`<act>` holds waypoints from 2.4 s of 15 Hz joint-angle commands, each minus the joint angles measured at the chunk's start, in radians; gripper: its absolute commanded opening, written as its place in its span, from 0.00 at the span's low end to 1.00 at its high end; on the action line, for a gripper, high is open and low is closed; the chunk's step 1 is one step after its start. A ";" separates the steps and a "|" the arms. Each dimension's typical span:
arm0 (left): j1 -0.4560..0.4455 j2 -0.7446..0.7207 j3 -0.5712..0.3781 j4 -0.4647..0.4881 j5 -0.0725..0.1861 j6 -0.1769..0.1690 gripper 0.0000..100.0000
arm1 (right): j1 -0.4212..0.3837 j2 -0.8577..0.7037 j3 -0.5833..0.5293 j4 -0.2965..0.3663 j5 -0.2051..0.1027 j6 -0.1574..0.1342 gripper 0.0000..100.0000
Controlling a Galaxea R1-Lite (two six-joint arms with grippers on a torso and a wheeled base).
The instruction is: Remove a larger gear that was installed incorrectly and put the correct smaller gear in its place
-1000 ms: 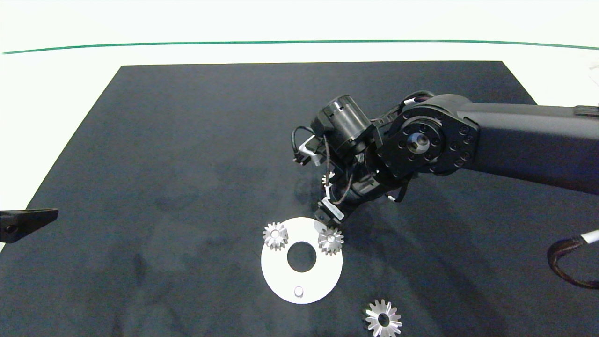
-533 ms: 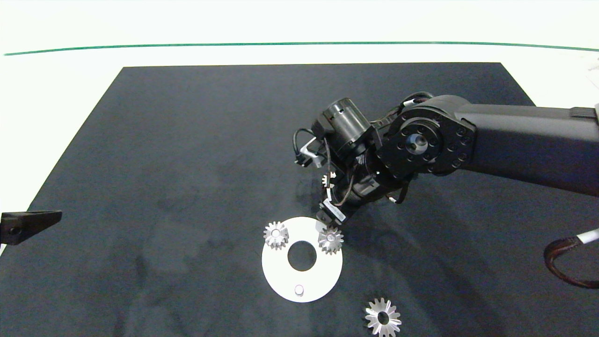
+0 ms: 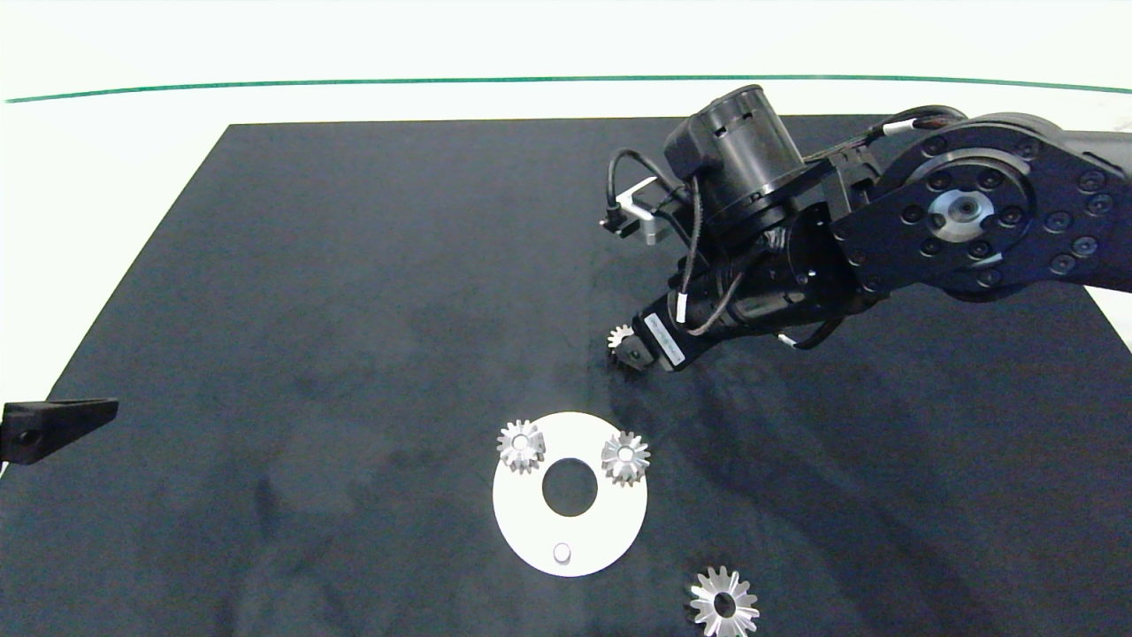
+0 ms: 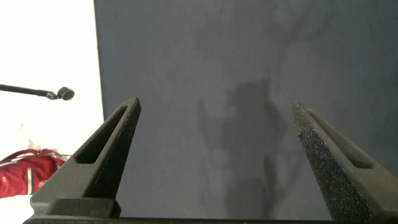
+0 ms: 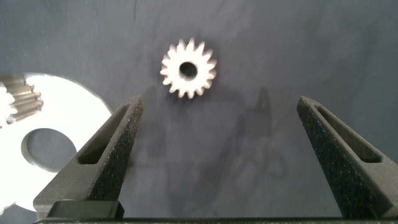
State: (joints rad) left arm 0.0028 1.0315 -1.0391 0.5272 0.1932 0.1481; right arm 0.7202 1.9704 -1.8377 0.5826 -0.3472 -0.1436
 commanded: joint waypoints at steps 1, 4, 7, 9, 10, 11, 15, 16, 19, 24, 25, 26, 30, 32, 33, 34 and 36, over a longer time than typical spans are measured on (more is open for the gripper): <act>0.000 -0.001 0.001 0.004 0.002 0.001 1.00 | -0.012 -0.031 0.037 -0.018 0.034 0.002 1.00; 0.000 -0.001 0.001 0.004 0.002 0.001 1.00 | -0.030 0.015 -0.003 -0.018 0.059 0.006 1.00; 0.000 -0.001 0.001 0.004 0.002 0.001 1.00 | -0.044 0.077 -0.069 -0.017 0.060 0.015 1.00; 0.000 0.001 0.001 0.002 0.002 0.001 1.00 | -0.045 0.104 -0.097 -0.015 0.062 0.016 1.00; 0.000 0.001 0.001 0.002 0.002 0.001 1.00 | -0.044 0.114 -0.101 -0.015 0.062 0.018 1.00; 0.000 0.001 0.001 0.004 0.002 0.001 1.00 | -0.041 0.119 -0.103 -0.015 0.067 0.033 1.00; 0.000 -0.001 0.002 0.002 0.002 0.001 1.00 | -0.030 0.134 -0.117 -0.013 0.099 0.055 1.00; 0.000 -0.001 0.002 0.004 0.002 0.001 1.00 | -0.030 0.134 -0.115 -0.012 0.099 0.055 1.00; 0.000 -0.002 0.002 0.002 0.002 0.001 1.00 | -0.030 0.154 -0.107 -0.010 0.097 0.056 1.00; 0.000 -0.002 0.002 0.004 0.002 0.001 1.00 | -0.036 0.159 -0.097 -0.010 0.097 0.055 0.97; 0.000 -0.001 0.002 0.004 0.002 0.001 1.00 | -0.036 0.159 -0.097 -0.010 0.097 0.056 0.95; 0.000 -0.002 0.004 0.004 0.002 0.001 1.00 | -0.036 0.159 -0.095 -0.010 0.099 0.055 0.92; 0.000 -0.002 0.004 0.004 0.002 0.001 1.00 | -0.036 0.156 -0.091 -0.010 0.099 0.056 0.85; 0.000 -0.002 0.004 0.004 0.002 0.001 1.00 | -0.036 0.157 -0.089 -0.010 0.099 0.056 0.80; 0.000 -0.002 0.004 0.002 0.002 0.001 1.00 | -0.036 0.159 -0.091 -0.010 0.099 0.056 0.79; 0.000 -0.002 0.004 0.004 0.002 0.001 1.00 | -0.036 0.159 -0.091 -0.010 0.097 0.056 0.77; 0.000 -0.002 0.004 0.004 0.002 0.001 1.00 | -0.038 0.159 -0.091 -0.010 0.097 0.056 0.73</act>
State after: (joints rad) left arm 0.0028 1.0300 -1.0353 0.5266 0.1932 0.1481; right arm 0.6826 2.1296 -1.9277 0.5689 -0.2485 -0.0870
